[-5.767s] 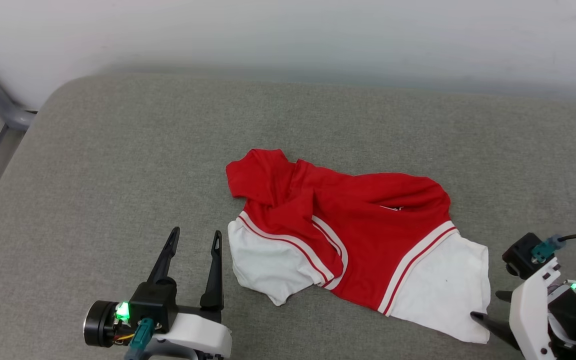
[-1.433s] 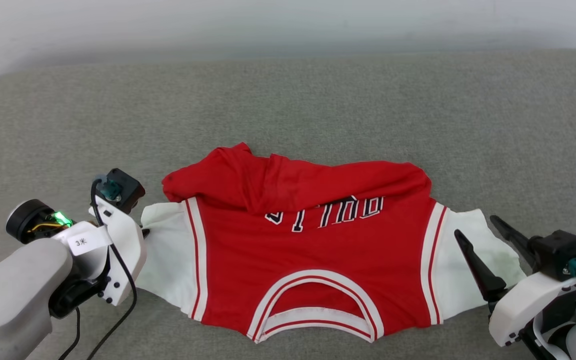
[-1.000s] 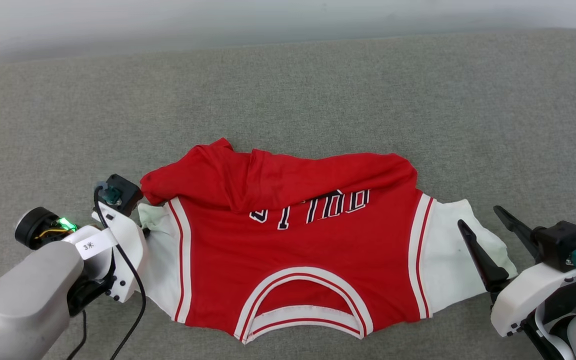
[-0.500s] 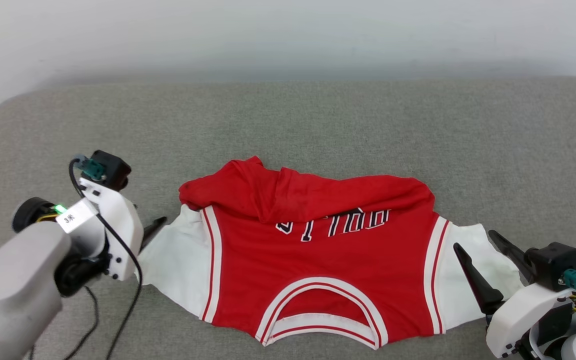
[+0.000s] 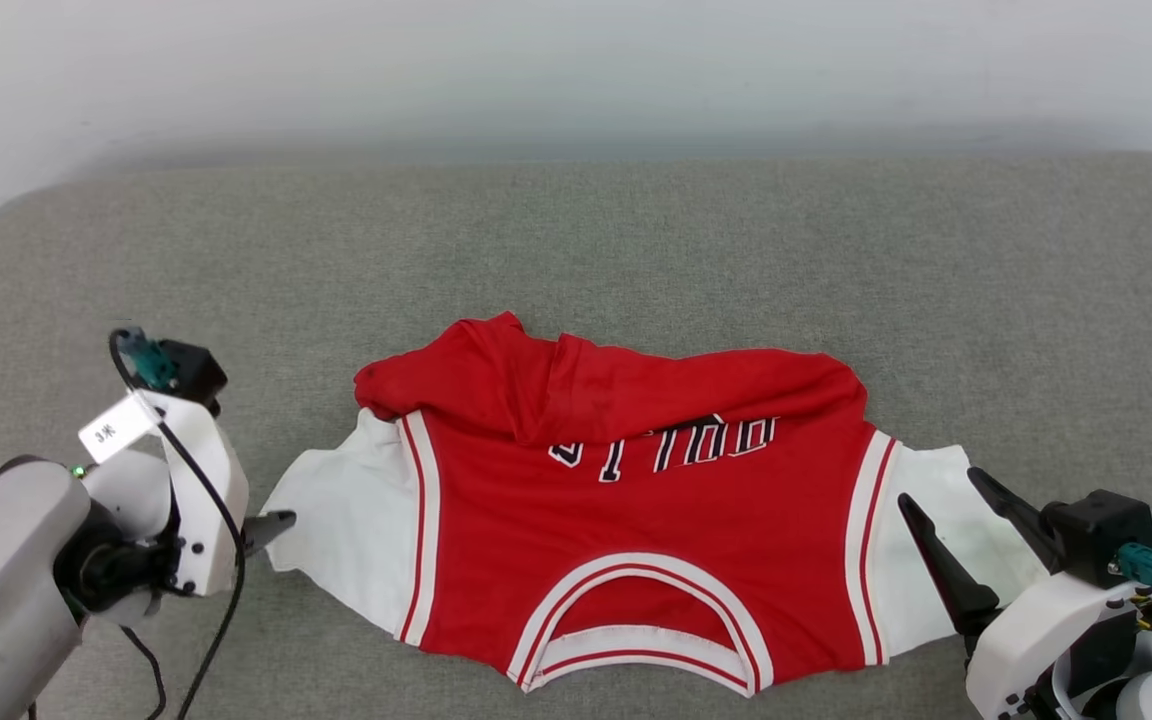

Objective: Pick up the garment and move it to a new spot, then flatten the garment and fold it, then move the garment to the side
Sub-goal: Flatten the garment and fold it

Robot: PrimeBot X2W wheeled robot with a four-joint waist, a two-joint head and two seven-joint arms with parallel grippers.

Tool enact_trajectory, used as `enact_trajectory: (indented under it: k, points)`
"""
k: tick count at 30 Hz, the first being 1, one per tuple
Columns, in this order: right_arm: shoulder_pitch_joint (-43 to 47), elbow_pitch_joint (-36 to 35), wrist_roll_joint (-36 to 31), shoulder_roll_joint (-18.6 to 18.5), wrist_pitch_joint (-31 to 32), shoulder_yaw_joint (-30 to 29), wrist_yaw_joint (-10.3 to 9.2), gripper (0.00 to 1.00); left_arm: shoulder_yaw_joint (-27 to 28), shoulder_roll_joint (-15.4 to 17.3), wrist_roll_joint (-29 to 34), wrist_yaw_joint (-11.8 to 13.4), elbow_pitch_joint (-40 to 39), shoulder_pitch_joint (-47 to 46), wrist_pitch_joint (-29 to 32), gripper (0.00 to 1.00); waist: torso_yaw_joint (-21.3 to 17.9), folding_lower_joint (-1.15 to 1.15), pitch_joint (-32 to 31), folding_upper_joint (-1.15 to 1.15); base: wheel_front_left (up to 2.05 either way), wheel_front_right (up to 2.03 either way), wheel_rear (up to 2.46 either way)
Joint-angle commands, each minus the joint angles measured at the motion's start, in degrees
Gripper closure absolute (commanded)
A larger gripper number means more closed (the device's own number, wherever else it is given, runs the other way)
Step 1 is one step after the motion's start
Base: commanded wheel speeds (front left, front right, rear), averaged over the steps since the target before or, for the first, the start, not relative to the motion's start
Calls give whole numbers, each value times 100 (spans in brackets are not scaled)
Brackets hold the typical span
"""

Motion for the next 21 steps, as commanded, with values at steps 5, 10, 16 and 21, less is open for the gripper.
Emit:
enact_trajectory:
  k: [5,10,16,21]
  points:
    - [-111,-48,27,-53,20,5,-6,0,-130,-86,89,85,148,156,29,0,-104,0,195,0,0,0,0]
    - [-213,-25,37,-64,17,11,-6,0,-259,-285,212,91,497,234,-73,0,-159,0,310,0,0,0,0]
    - [-219,18,59,-117,31,-22,-6,0,-509,-481,288,-73,832,363,-46,100,-173,0,295,0,0,0,0]
    - [-289,-40,57,-264,73,-48,-6,0,-392,-367,529,-121,812,313,-759,100,-177,0,170,0,0,0,0]
